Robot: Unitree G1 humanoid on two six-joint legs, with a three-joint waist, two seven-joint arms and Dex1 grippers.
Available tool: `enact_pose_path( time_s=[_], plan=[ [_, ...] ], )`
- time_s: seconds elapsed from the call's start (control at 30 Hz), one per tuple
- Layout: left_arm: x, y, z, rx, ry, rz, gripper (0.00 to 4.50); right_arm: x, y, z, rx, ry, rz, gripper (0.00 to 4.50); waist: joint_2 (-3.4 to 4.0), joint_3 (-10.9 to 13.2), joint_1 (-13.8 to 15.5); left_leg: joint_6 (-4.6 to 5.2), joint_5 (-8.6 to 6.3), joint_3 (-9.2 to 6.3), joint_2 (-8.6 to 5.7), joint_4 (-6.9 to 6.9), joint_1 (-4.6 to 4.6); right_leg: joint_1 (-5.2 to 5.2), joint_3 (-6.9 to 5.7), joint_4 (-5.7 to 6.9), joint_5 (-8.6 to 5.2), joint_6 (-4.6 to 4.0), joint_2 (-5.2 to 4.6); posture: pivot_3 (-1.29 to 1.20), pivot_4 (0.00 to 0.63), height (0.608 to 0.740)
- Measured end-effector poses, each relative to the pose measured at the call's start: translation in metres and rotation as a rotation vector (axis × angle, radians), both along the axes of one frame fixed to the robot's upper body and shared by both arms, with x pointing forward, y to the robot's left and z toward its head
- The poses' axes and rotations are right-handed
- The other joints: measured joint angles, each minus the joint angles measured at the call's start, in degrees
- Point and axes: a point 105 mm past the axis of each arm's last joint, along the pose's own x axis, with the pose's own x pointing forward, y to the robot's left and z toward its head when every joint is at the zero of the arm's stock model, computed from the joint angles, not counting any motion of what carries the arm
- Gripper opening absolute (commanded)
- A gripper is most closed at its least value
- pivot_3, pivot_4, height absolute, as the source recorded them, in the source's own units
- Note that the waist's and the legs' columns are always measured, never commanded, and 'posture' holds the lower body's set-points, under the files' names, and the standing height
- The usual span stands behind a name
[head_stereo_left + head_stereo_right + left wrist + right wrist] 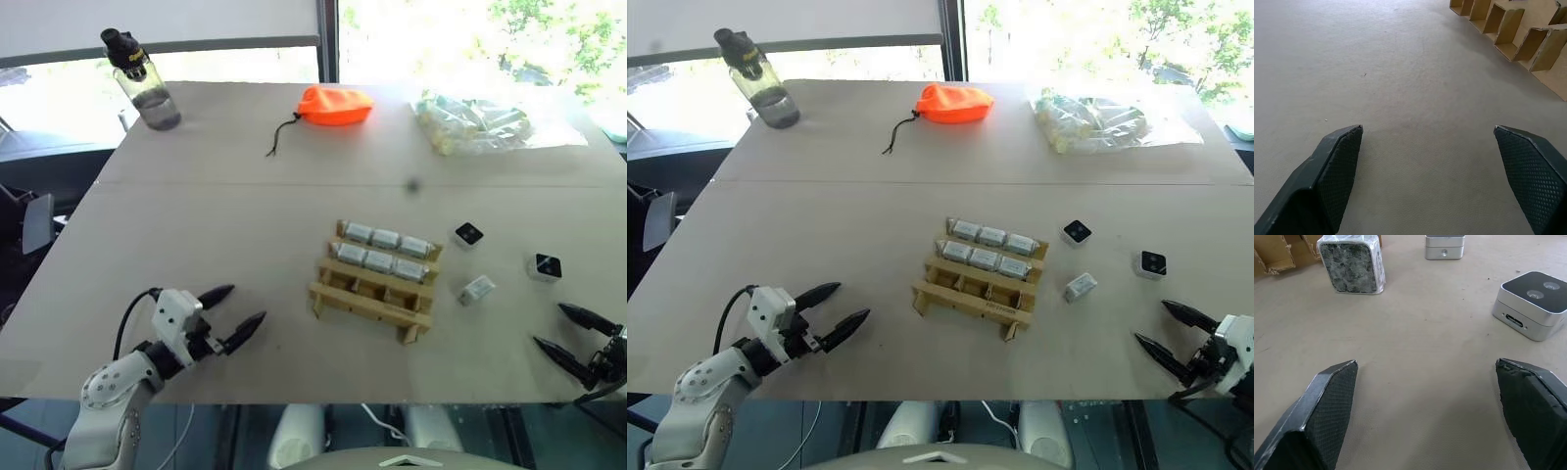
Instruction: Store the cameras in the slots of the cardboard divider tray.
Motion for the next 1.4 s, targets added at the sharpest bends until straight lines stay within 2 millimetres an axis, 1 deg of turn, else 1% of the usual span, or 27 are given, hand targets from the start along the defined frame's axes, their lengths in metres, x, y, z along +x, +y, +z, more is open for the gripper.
enact_pose_path(
  time_s=[0.17, 0.3, 0.5, 0.57, 0.67, 0.8, 0.87, 0.93, 1.0, 1.07, 1.17, 1.27, 1.4],
  plan=[
    [0.003, 0.000, -0.001, 0.012, -0.022, -0.020, 4.45, 0.000, 0.001, 0.001, -0.006, 0.002, 0.002, 4.50, 0.00, 0.0, 0.1, 0.00, 0.00, 0.00, 0.00, 0.00, 0.01, 0.01, -0.01, 0.01, 0.00, 0.01, 0.07, 0.00, 0.150, 0.726],
    [0.004, -0.001, -0.003, 0.017, -0.036, -0.042, 4.45, -0.003, 0.005, -0.001, 0.009, 0.045, 0.004, 4.50, 0.02, 0.0, 0.0, 0.00, 0.00, 0.02, 0.01, 0.00, 0.02, 0.01, 0.01, 0.02, 0.00, 0.02, 0.09, 0.00, 0.150, 0.726],
    [0.004, 0.000, -0.003, 0.021, -0.043, -0.055, 4.45, 0.000, 0.007, 0.004, 0.004, 0.042, -0.002, 4.50, 0.02, 0.0, 0.0, 0.00, 0.00, 0.02, 0.01, 0.00, 0.04, 0.01, 0.00, 0.03, 0.00, 0.03, 0.12, 0.00, 0.150, 0.726],
    [0.004, 0.000, -0.004, 0.021, -0.045, -0.056, 4.45, 0.003, 0.005, 0.003, -0.024, 0.038, -0.031, 4.50, 0.04, 0.0, 0.0, 0.00, 0.00, 0.02, 0.01, 0.00, 0.04, 0.01, 0.00, 0.03, 0.00, 0.03, 0.13, 0.00, 0.150, 0.726],
    [0.006, 0.000, -0.004, 0.032, -0.046, -0.067, 4.45, 0.013, -0.001, 0.002, -0.069, 0.018, -0.127, 4.50, 0.04, 0.0, 0.0, 0.00, 0.01, 0.05, 0.00, 0.01, 0.08, 0.02, 0.02, 0.06, -0.01, 0.04, 0.16, 0.00, 0.150, 0.726],
    [0.015, -0.004, -0.001, 0.034, -0.043, -0.103, 4.45, 0.021, 0.006, 0.004, -0.015, -0.002, -0.216, 4.50, 0.03, 0.0, 0.2, -0.01, 0.02, 0.00, 0.02, 0.03, 0.07, 0.01, -0.01, 0.15, -0.01, 0.05, 0.19, 0.00, 0.150, 0.726],
    [0.020, -0.009, 0.002, 0.016, -0.029, -0.142, 4.45, 0.022, 0.011, 0.005, 0.015, 0.005, -0.257, 4.50, 0.02, 0.0, 0.2, -0.01, 0.02, -0.01, 0.01, 0.03, 0.05, 0.00, -0.01, 0.20, 0.00, 0.05, 0.19, 0.00, 0.150, 0.726],
    [0.028, -0.016, 0.015, -0.065, -0.025, -0.197, 4.45, 0.024, 0.015, 0.007, 0.058, 0.009, -0.330, 4.50, -0.03, 0.0, 0.1, -0.02, 0.03, -0.02, 0.03, 0.05, 0.00, -0.02, -0.03, 0.19, 0.06, 0.15, 0.19, 0.00, 0.150, 0.726],
    [0.036, -0.023, 0.034, -0.119, -0.053, -0.258, 4.45, 0.028, 0.017, 0.009, 0.085, 0.006, -0.406, 4.50, -0.04, 0.0, 0.0, -0.04, 0.03, -0.01, 0.03, 0.09, -0.06, -0.06, -0.02, 0.20, 0.11, 0.24, 0.18, 0.00, 0.150, 0.726],
    [0.041, -0.030, 0.052, -0.116, -0.093, -0.315, 4.45, 0.033, 0.016, 0.008, 0.069, 0.004, -0.482, 4.50, -0.03, 0.0, -0.1, -0.26, 0.16, 0.04, 0.00, 0.10, -0.06, -0.06, 0.00, 0.20, 0.12, 0.25, 0.20, 0.00, 0.150, 0.726],
    [0.047, -0.036, 0.070, -0.081, -0.111, -0.371, 4.45, 0.041, 0.009, 0.007, 0.021, -0.017, -0.611, 4.50, -0.05, 0.0, -0.3, -0.30, 0.18, 0.11, -0.01, 0.10, -0.03, -0.06, 0.00, 0.20, 0.11, 0.27, 0.38, 0.00, 0.150, 0.726],
    [0.045, -0.047, 0.089, -0.065, -0.112, -0.485, 4.45, 0.050, 0.009, 0.008, 0.026, -0.023, -0.704, 4.50, -0.25, 0.0, -0.3, -0.35, 0.21, 0.11, 0.00, 0.11, -0.02, -0.06, 0.05, 0.22, 0.10, 0.28, 0.47, 0.00, 0.150, 0.726],
    [0.039, -0.064, 0.112, -0.007, -0.110, -0.647, 4.45, 0.063, 0.022, 0.010, 0.092, -0.019, -0.745, 4.50, -0.30, 0.0, -0.5, -0.39, 0.23, 0.13, 0.01, 0.11, 0.04, -0.07, 0.10, 0.30, 0.05, 0.36, 0.55, 0.00, 0.150, 0.726]
  ],
)
